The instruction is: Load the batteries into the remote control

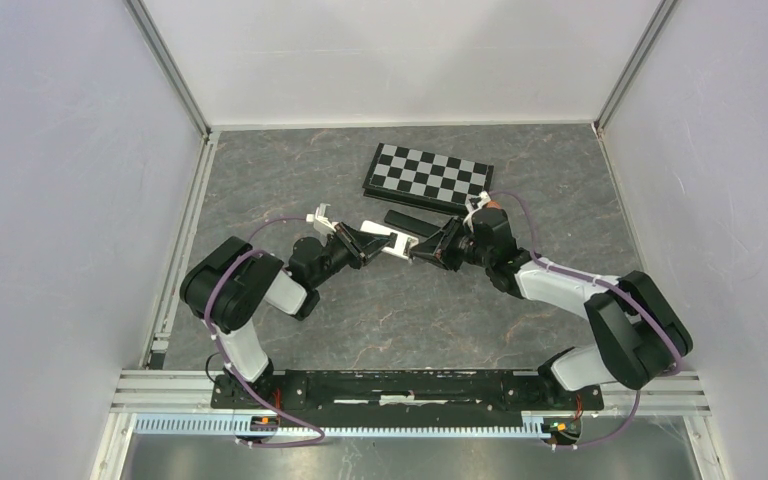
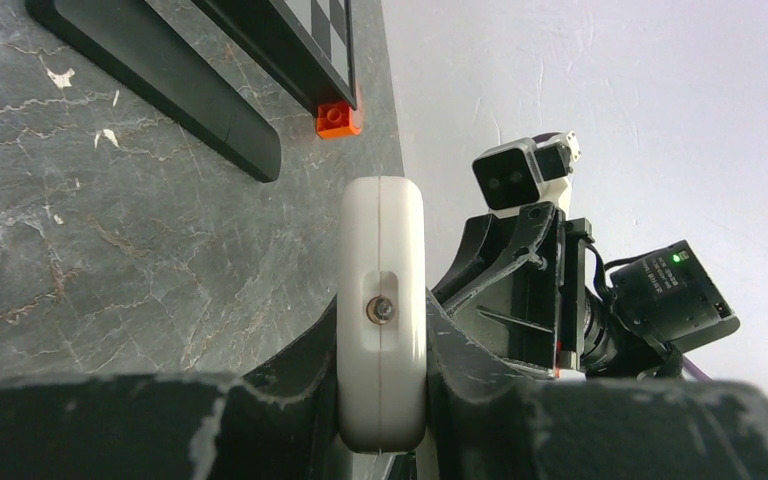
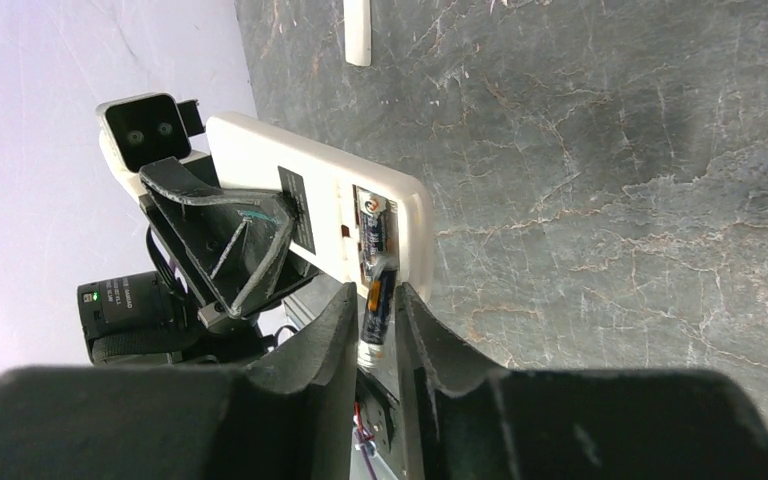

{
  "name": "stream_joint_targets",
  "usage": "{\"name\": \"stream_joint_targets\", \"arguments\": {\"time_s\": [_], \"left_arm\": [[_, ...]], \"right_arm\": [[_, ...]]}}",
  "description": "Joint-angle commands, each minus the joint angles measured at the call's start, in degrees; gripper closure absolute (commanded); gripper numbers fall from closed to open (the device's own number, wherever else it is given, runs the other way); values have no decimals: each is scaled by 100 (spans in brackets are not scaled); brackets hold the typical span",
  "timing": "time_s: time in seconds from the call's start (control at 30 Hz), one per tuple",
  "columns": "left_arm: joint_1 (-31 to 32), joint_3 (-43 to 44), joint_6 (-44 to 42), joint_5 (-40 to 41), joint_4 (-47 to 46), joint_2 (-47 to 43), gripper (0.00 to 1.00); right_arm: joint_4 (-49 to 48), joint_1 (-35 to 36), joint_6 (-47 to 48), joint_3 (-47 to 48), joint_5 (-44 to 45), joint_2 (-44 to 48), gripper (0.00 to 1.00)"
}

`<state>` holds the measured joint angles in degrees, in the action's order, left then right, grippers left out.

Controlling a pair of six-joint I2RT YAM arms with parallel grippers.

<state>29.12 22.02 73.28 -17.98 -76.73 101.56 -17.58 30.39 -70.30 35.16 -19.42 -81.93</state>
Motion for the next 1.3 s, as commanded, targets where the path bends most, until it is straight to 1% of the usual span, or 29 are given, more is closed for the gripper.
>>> {"name": "stream_joint_targets", "arguments": {"time_s": [0.0,0.07,0.3,0.37,0.4,0.47,0.5,0.57,0.63,0.7,0.83,0.9,1.0,1.07,1.13,1.27], "left_arm": [[49,144,198,14,-494,-22,98],[49,136,227,22,-497,-15,98],[46,136,335,22,-485,11,98],[47,127,404,22,-481,30,98],[45,114,455,22,-477,44,98],[46,76,637,13,-451,65,98],[44,39,767,21,-422,61,98],[42,-11,982,-34,-344,66,98],[44,-39,1140,-156,-267,75,98],[41,-36,1248,-320,-177,68,98],[33,-29,1403,-733,112,-112,98],[32,-32,1410,-965,411,-343,98],[32,-11,1409,-1367,1034,-773,98],[29,57,1446,-1676,1352,-995,98],[25,150,1486,-1964,1593,-1138,98],[28,244,1712,-2376,1680,-1252,98]], "right_arm": [[-159,28,-3,176,71,-81,72],[-204,26,-24,176,43,-107,69],[-408,24,-141,145,-55,-183,68],[-422,16,-140,133,-59,-160,67],[-431,19,-128,124,-51,-120,64],[-302,13,65,141,15,-11,52],[-99,10,290,172,149,75,44],[117,-16,618,132,395,331,34],[41,-70,853,43,472,564,28],[83,-120,1282,92,457,765,24],[409,-221,2802,310,217,1135,12],[518,-285,3524,400,-291,1251,2],[1130,-332,4506,733,-937,1281,2],[1386,-337,4942,844,-1324,1351,2],[1524,-340,5226,899,-1790,1378,2],[2047,-334,5614,983,-2450,1169,2]]}}
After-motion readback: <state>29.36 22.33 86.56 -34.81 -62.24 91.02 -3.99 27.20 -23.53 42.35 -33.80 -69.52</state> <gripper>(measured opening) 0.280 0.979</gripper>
